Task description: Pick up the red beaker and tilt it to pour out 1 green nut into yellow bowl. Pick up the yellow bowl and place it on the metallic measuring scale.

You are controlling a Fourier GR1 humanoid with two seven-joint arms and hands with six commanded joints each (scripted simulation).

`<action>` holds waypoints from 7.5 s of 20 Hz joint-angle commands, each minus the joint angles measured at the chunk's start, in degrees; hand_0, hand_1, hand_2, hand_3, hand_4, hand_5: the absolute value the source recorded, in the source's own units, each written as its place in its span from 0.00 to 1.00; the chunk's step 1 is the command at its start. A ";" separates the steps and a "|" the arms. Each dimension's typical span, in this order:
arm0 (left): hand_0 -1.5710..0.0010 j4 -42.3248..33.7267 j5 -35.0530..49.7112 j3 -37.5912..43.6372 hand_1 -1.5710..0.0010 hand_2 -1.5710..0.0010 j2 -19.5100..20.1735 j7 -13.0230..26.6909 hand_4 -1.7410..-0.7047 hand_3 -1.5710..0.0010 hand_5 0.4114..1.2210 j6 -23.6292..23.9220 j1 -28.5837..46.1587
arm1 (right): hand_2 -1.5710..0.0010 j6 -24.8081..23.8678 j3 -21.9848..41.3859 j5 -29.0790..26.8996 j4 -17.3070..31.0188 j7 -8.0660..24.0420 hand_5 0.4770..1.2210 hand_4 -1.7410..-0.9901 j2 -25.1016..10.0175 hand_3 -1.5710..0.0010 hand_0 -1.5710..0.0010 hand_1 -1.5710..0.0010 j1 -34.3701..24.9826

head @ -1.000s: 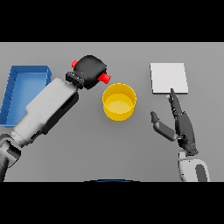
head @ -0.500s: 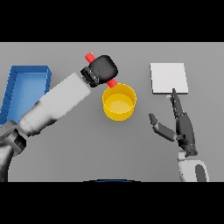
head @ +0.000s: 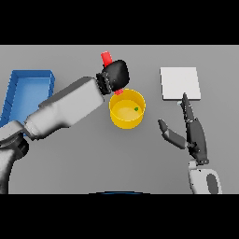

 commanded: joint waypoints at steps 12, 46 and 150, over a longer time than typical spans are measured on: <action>0.00 4.84 -8.16 -4.39 0.00 0.00 -0.09 -5.10 0.01 0.00 1.00 2.50 -16.04 | 1.00 -0.51 -0.11 0.48 -0.38 0.21 0.12 0.81 -0.06 1.00 1.00 1.00 -0.12; 0.00 -3.15 59.37 59.29 0.00 0.00 16.52 32.59 0.00 0.00 0.85 24.31 30.71 | 1.00 3.11 1.43 -0.09 1.01 -3.98 0.27 0.76 -2.44 1.00 1.00 1.00 -0.59; 1.00 -27.09 68.57 57.82 1.00 1.00 18.37 40.90 0.85 1.00 0.45 12.55 43.66 | 0.03 21.97 19.23 34.30 44.42 -3.21 1.00 0.00 -29.97 0.26 0.00 0.00 -51.51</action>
